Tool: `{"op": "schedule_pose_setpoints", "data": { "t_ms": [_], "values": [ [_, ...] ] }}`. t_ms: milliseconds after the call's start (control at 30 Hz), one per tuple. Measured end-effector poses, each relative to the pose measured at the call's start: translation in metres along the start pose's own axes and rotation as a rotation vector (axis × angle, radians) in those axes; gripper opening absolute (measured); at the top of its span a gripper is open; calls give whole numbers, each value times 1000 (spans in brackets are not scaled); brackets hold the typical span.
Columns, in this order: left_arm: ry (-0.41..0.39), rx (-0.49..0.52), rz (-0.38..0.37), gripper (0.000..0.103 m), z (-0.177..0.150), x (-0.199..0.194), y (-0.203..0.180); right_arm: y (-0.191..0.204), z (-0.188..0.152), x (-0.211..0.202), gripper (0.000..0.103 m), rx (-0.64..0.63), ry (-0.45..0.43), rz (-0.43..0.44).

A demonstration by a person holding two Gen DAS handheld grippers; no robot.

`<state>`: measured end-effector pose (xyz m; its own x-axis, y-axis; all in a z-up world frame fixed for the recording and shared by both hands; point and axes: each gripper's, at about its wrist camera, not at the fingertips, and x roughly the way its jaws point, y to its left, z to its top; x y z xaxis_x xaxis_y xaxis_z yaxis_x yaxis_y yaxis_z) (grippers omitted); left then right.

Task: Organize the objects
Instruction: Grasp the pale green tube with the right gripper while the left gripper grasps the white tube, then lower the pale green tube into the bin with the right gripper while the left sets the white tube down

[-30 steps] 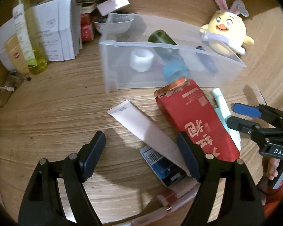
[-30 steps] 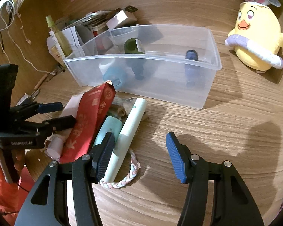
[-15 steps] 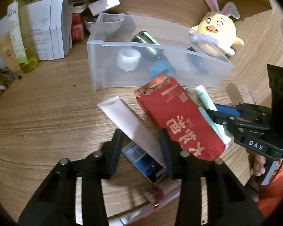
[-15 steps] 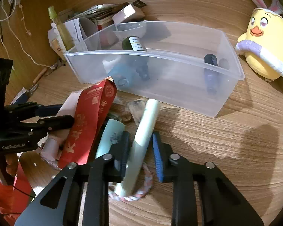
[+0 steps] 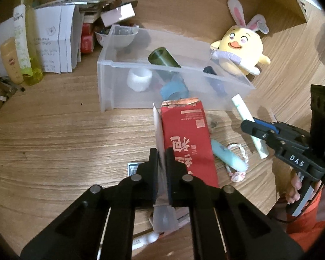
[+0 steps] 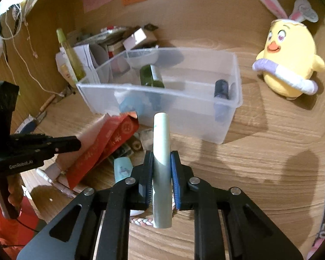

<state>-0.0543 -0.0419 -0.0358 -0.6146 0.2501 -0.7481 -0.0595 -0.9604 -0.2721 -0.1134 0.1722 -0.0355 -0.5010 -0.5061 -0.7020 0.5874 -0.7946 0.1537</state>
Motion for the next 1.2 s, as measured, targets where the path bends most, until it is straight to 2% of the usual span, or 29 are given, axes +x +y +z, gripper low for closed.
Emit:
{"op": "schedule_pose_setpoints", "data": {
  "t_ms": [267, 467, 567, 733, 800, 967, 1133, 1200],
  "values": [
    [-48, 17, 3, 6, 5, -20, -4, -2, 10, -30, 14, 7, -86, -9],
    [-39, 21, 26, 6, 8, -19, 1, -3, 27, -46, 14, -5, -148, -31],
    [-30, 14, 42, 10, 8, -16, 6, -7, 38, -49, 14, -10, -170, -42],
    [-6, 16, 75, 28, 8, -7, 14, -9, 57, -44, 14, -25, -186, -63],
    [8, 16, 87, 30, 9, -1, 17, -10, 65, -39, 14, -32, -186, -73],
    [54, 4, 82, 35, 13, 15, 24, -13, 82, -18, 14, -37, -157, -66],
    [94, 12, 70, 51, 16, 29, 25, -14, 94, 4, 14, -48, -118, -73],
    [103, 30, 78, 52, 19, 31, 23, -14, 99, 14, 14, -55, -98, -82]
  ]
}}
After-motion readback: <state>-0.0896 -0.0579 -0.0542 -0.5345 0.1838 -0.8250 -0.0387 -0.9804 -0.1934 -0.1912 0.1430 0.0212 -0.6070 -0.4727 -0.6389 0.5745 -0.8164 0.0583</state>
